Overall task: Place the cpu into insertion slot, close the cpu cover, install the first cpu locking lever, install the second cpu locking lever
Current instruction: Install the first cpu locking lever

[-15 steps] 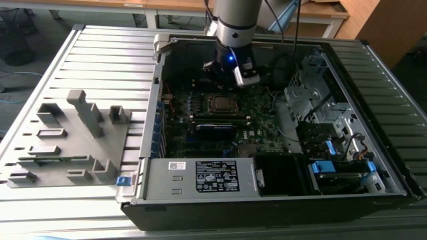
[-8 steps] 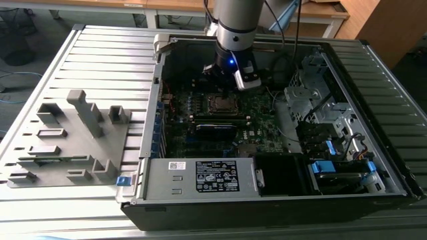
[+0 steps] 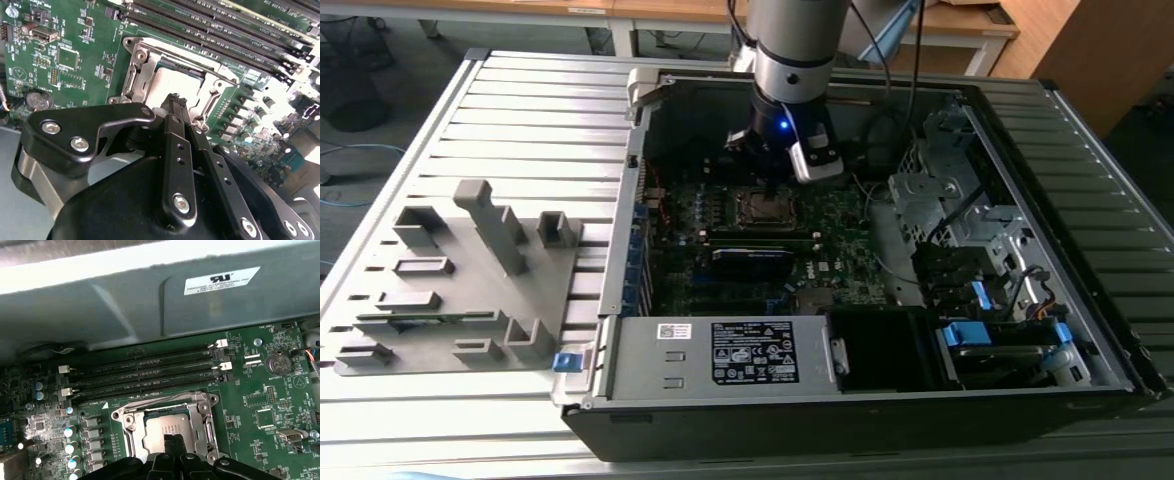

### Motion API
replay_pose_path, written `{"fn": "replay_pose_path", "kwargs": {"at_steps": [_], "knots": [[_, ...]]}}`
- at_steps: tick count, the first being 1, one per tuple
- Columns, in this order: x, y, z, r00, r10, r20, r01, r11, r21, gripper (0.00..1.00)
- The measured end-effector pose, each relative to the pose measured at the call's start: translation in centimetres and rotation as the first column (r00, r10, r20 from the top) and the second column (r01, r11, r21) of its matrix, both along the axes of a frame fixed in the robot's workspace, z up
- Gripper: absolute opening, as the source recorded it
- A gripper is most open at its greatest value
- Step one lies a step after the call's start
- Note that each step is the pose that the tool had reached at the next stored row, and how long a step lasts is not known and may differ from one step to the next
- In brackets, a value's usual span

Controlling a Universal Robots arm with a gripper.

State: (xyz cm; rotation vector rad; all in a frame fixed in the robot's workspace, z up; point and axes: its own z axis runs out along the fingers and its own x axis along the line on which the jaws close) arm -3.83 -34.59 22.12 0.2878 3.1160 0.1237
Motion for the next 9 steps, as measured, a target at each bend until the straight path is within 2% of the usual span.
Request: {"fn": "replay_pose_path", "kwargs": {"at_steps": [5,9], "knots": [[0.0,0.0,1.15,1.0,0.001,0.0001,-0.001,1.0,0.0002,0.11],[0.0,-0.02,1.67,1.0,0.001,0.0001,-0.001,1.0,0.0002,0.11]]}}
